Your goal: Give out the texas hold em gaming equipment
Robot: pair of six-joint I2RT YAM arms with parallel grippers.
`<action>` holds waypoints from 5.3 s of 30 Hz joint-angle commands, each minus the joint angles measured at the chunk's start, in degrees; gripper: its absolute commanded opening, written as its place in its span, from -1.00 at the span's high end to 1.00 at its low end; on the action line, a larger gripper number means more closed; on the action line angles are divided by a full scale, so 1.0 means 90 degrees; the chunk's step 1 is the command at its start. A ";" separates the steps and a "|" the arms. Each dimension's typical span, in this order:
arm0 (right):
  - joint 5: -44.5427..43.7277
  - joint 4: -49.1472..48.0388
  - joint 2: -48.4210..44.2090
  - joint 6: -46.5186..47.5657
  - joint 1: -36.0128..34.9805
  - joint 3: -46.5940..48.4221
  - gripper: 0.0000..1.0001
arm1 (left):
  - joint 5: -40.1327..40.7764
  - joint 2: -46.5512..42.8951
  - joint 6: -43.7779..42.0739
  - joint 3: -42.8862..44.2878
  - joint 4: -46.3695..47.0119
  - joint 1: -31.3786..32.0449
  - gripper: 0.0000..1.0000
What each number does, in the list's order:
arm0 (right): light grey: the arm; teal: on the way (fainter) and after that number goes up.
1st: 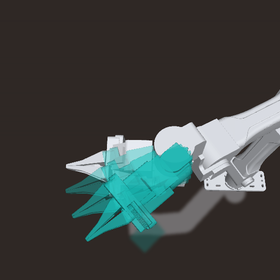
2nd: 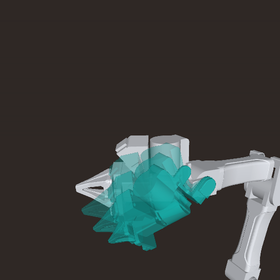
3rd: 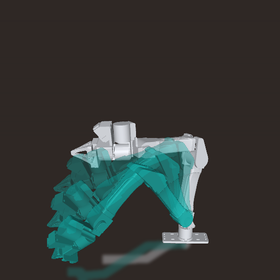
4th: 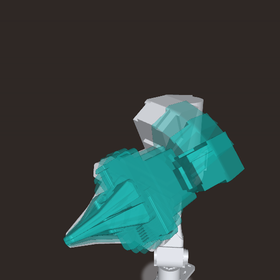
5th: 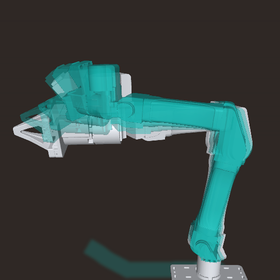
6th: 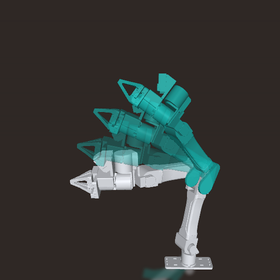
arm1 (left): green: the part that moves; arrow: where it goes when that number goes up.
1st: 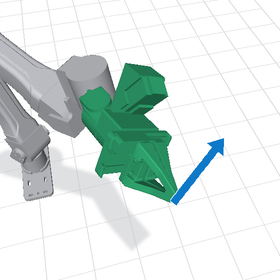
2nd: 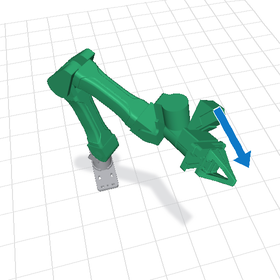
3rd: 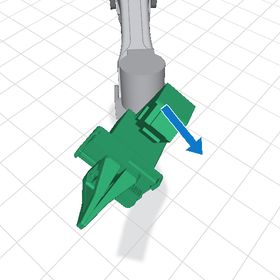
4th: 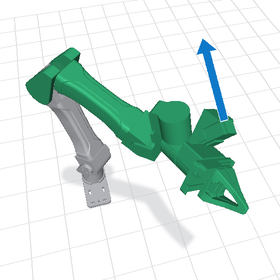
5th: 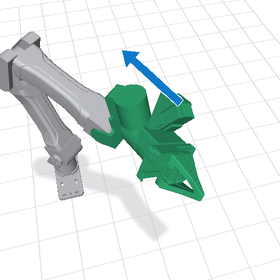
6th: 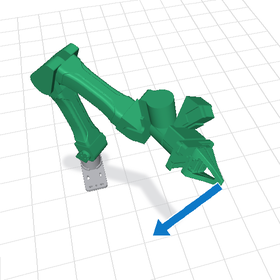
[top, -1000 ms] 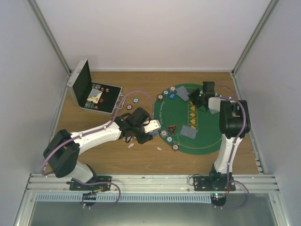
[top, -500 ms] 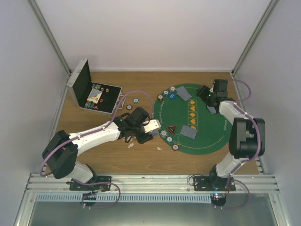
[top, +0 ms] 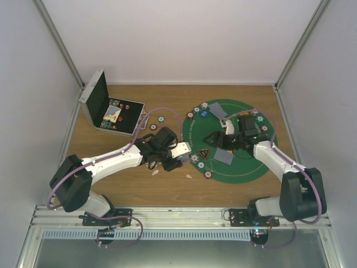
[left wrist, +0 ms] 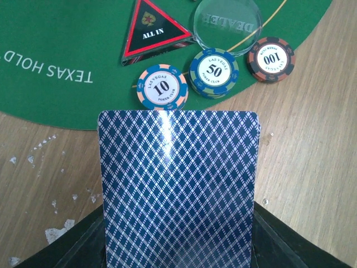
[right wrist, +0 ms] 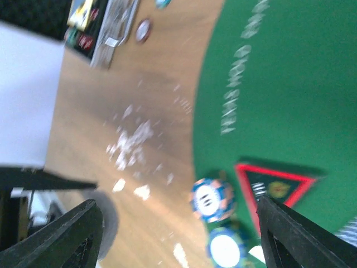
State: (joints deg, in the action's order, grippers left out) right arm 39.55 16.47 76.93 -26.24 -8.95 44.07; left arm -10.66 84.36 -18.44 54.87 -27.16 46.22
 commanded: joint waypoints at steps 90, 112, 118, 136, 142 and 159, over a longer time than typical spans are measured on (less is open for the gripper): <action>0.0465 0.1302 0.0350 0.1141 -0.1071 0.0370 0.99 | -0.0161 -0.0189 0.0052 -0.0003 0.0390 0.0020 -0.14; -0.1206 -0.2397 -0.0965 -0.2905 0.3159 -0.1583 0.99 | 0.0016 -0.0177 0.0027 -0.0023 0.0363 0.0011 -0.14; -0.0859 -0.3175 -0.0207 -0.3042 0.3943 -0.1666 0.99 | 0.0097 -0.0154 0.0008 -0.0022 0.0356 -0.0003 -0.14; -0.0463 -0.3450 0.1952 -0.2583 0.4271 -0.0509 0.99 | 0.0095 -0.0021 0.0011 0.0037 0.0325 -0.0047 -0.14; -0.0455 -0.3360 0.2448 -0.2452 0.4266 -0.0291 0.99 | 0.0094 -0.0008 0.0017 0.0036 0.0328 -0.0047 -0.14; -0.0535 -0.3126 0.2704 -0.2255 0.4246 -0.0410 0.93 | 0.0019 0.0017 0.0027 0.0045 0.0333 -0.0047 -0.14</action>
State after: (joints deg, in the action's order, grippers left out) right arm 34.98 -12.97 100.22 -47.83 28.99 40.51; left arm -9.87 84.40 -18.46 54.87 -26.33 46.06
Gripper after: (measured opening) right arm 0.011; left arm 0.572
